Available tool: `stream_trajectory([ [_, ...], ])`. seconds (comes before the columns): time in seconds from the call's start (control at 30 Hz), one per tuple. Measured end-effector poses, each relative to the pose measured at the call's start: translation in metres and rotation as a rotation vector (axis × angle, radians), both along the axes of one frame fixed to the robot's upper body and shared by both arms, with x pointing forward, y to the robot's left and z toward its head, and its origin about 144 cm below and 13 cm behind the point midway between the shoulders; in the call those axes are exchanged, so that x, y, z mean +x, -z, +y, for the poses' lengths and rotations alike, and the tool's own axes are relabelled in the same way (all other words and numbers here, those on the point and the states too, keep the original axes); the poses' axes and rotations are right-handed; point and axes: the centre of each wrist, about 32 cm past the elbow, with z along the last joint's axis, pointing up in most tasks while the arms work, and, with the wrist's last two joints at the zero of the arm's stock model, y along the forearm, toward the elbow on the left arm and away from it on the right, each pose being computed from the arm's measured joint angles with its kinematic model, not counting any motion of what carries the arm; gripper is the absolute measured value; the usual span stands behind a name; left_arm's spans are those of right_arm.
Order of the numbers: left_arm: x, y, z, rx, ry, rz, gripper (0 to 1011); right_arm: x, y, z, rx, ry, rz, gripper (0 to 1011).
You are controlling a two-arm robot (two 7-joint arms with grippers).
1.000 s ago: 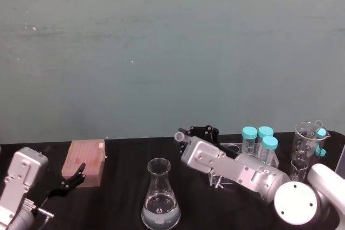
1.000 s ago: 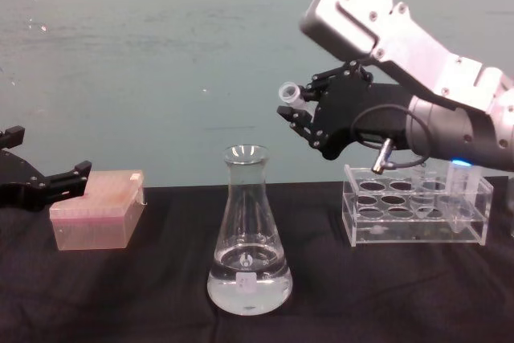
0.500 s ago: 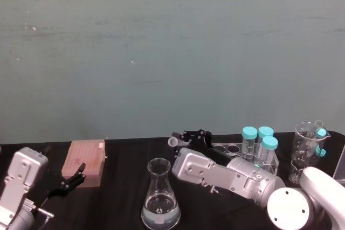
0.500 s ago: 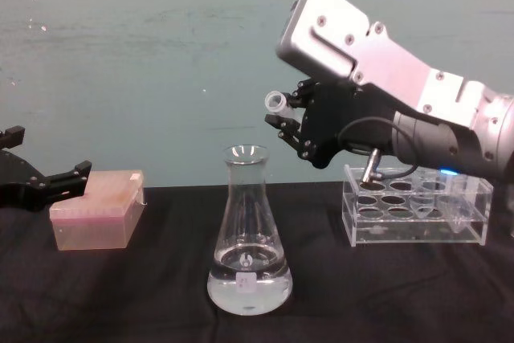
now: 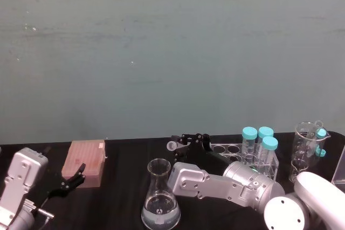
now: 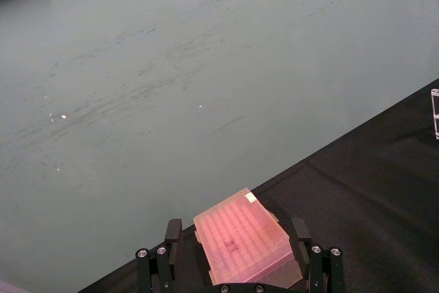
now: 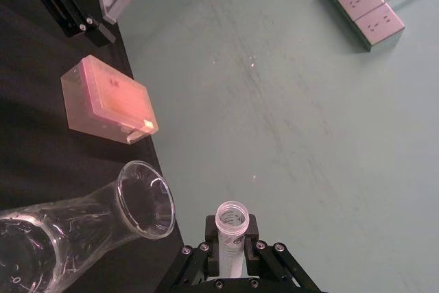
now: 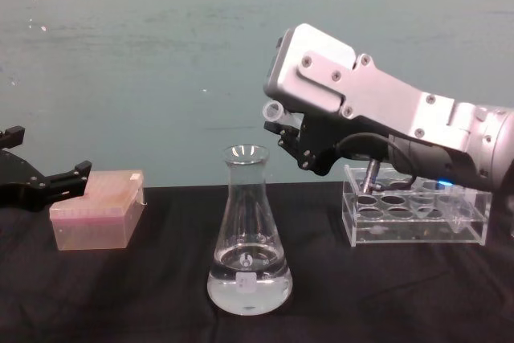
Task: Pour the liquid from the test tube into the beaker using one hand.
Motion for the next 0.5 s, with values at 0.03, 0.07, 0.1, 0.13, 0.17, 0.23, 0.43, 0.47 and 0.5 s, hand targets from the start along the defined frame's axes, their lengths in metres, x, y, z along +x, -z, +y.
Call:
stream_trajectory([
  [0.03, 0.0000, 0.0000, 0.0000, 0.000, 0.000, 0.000, 1000, 0.0000, 0.0000, 0.0000, 0.000, 0.000, 0.000, 199],
  [0.07, 0.0000, 0.0000, 0.0000, 0.000, 0.000, 0.000, 1000, -0.0003, 0.0009, 0.0003, -0.008, -0.001, -0.013, 199],
  [0.1, 0.0000, 0.0000, 0.0000, 0.000, 0.000, 0.000, 1000, -0.0004, 0.0011, 0.0005, -0.010, -0.002, -0.018, 199],
  [0.13, 0.0000, 0.0000, 0.0000, 0.000, 0.000, 0.000, 1000, -0.0007, 0.0015, 0.0008, -0.015, -0.004, -0.029, 199],
  [0.17, 0.0000, 0.0000, 0.0000, 0.000, 0.000, 0.000, 1000, -0.0007, 0.0015, 0.0008, -0.015, -0.004, -0.029, 199],
  [0.23, 0.0000, 0.0000, 0.0000, 0.000, 0.000, 0.000, 1000, -0.0011, 0.0021, 0.0015, -0.024, -0.006, -0.044, 199],
  [0.43, 0.0000, 0.0000, 0.0000, 0.000, 0.000, 0.000, 1000, -0.0020, 0.0037, 0.0034, -0.052, -0.011, -0.085, 199],
  [0.47, 0.0000, 0.0000, 0.0000, 0.000, 0.000, 0.000, 1000, -0.0022, 0.0040, 0.0036, -0.056, -0.012, -0.090, 199],
  [0.5, 0.0000, 0.0000, 0.0000, 0.000, 0.000, 0.000, 1000, -0.0024, 0.0047, 0.0041, -0.064, -0.013, -0.100, 199],
])
